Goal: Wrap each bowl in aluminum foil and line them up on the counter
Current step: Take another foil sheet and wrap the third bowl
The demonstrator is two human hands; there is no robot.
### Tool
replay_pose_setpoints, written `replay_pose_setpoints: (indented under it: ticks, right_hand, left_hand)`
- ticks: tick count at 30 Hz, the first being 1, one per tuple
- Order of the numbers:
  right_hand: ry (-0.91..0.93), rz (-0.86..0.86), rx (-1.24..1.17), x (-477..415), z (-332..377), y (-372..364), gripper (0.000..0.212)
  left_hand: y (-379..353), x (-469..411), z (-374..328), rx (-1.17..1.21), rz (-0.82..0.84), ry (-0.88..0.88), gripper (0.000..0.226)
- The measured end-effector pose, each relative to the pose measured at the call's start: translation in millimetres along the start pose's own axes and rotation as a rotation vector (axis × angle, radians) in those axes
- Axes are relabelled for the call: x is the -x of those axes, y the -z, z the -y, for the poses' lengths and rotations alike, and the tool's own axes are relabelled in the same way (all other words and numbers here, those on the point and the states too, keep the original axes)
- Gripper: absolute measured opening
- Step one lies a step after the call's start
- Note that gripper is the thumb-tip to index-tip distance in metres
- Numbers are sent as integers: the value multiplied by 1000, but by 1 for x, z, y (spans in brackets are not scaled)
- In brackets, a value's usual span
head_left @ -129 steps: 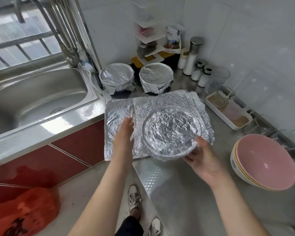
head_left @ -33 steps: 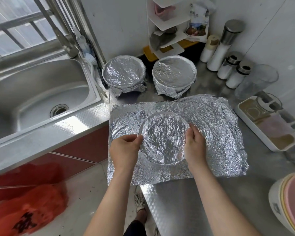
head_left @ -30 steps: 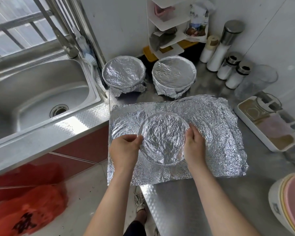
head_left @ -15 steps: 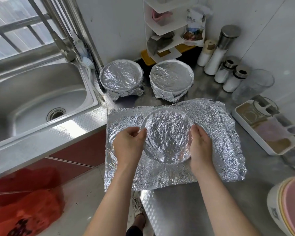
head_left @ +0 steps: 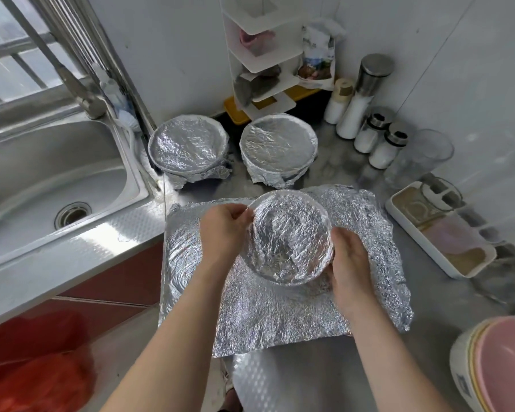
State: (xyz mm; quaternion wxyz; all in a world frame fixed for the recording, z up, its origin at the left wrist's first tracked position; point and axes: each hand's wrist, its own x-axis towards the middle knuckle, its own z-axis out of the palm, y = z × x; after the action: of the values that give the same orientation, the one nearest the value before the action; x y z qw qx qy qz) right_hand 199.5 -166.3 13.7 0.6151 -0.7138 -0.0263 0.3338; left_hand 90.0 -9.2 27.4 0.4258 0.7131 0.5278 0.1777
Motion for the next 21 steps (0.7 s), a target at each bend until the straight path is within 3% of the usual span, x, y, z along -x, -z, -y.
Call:
replay_pose_setpoints:
  ticks: [5,9,11,15,17,21]
  right_hand:
    - [-23,48,47,-3,7,4,11]
    - [9,52,141,1,14,4,23]
    - [13,33,184,5,20,4,30]
    - [30,18,262,11,23,7,29]
    - [-2,20,280,14,22,9,26]
    - [-83,32,295,17,20,7,37]
  left_hand:
    - [-1,0,2,-54,56,-23,18]
    - [3,6,13,-10,8,53,53]
    - [6,8,21,-37,-7,75,59]
    - [11,11,29,-90,-1,68,47]
    - [11,13,26,-14,64,32,28]
    - [2,20,20,83,200,-10,18]
